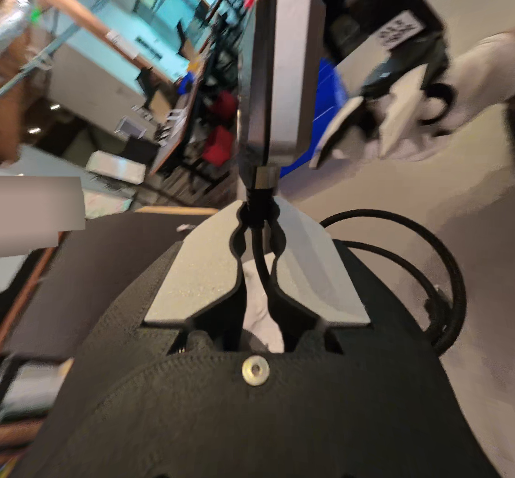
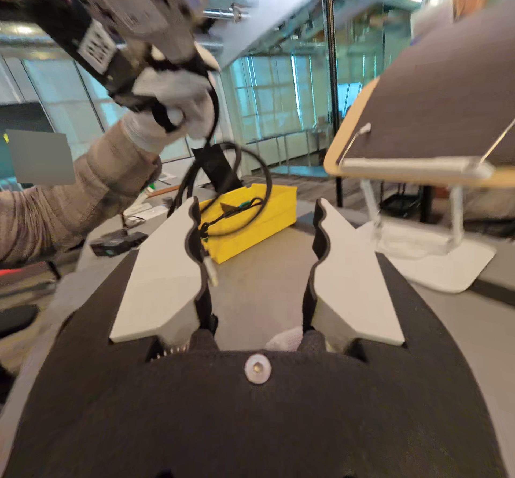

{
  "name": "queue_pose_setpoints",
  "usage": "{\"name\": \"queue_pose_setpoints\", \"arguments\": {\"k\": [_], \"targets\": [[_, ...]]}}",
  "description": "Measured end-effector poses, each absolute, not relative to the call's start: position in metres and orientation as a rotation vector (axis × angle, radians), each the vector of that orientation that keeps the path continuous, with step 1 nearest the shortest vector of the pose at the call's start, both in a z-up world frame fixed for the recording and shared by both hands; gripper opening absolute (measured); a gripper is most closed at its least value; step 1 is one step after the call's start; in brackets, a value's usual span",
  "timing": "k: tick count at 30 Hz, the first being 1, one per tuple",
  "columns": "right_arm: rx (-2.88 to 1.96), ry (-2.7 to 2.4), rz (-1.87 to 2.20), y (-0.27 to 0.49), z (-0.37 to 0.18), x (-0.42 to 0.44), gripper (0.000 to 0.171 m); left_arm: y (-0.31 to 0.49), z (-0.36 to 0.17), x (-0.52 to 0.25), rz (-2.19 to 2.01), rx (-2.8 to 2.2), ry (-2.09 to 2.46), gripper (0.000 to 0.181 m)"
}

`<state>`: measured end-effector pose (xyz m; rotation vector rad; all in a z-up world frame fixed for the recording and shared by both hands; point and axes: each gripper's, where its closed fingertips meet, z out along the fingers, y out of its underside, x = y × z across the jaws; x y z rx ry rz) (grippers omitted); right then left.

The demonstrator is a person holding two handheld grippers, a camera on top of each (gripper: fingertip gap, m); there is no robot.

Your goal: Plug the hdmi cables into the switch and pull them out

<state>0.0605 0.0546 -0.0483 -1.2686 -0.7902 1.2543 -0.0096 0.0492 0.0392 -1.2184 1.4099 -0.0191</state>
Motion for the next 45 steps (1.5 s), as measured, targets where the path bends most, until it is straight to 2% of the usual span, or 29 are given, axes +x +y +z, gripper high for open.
{"name": "queue_pose_setpoints", "arguments": {"k": [1, 4, 7, 10, 15, 19, 21, 24, 30, 35, 38, 41, 45], "targets": [[-1.212, -0.825, 1.206, 0.049, -0.036, 0.066, 0.083, 0.044, 0.027, 0.005, -0.108, -1.216, 1.436, 0.014], [-1.043, -0.896, 1.067, 0.030, -0.002, 0.077, 0.079, 0.034, -0.002, 0.039, -0.333, -1.212, 1.490, 0.014], [-0.979, -0.965, 1.016, 0.013, 0.010, 0.075, 0.076, 0.019, -0.025, 0.063, -0.531, -1.215, 1.563, 0.014], [-0.926, -1.010, 1.042, -0.002, 0.015, 0.072, 0.060, 0.008, -0.045, 0.077, -0.642, -1.233, 1.648, 0.014], [-0.902, -1.116, 0.975, -0.014, 0.005, 0.061, 0.021, -0.004, -0.066, 0.083, -0.762, -1.279, 1.763, 0.013], [-0.899, -1.134, 0.884, -0.015, 0.003, 0.055, 0.020, -0.005, -0.068, 0.084, -0.828, -1.289, 1.747, 0.014], [-0.914, -1.136, 0.793, -0.010, 0.001, 0.053, 0.020, 0.006, -0.068, 0.082, -0.746, -1.312, 1.692, 0.016], [-0.958, -1.137, 0.577, 0.006, -0.005, 0.052, 0.021, 0.035, -0.062, 0.068, -0.510, -1.373, 1.567, 0.037], [-0.996, -1.143, 0.191, 0.032, -0.016, 0.057, 0.021, 0.056, -0.053, 0.018, -0.138, -1.493, 1.392, 0.040], [-1.004, -1.266, 0.027, 0.035, -0.040, 0.046, 0.020, 0.040, -0.028, 0.009, 0.369, -1.256, 1.411, 0.049], [-0.994, -1.332, -0.011, 0.028, -0.048, 0.036, 0.020, 0.034, -0.042, 0.018, 0.617, -1.143, 1.550, 0.046], [-0.992, -1.381, -0.051, 0.022, -0.054, 0.029, 0.020, 0.031, -0.055, 0.024, 0.711, -1.059, 1.628, 0.027], [-1.007, -1.427, -0.131, 0.024, -0.061, 0.029, 0.021, 0.031, -0.062, 0.022, 0.751, -1.030, 1.639, 0.024]]}}
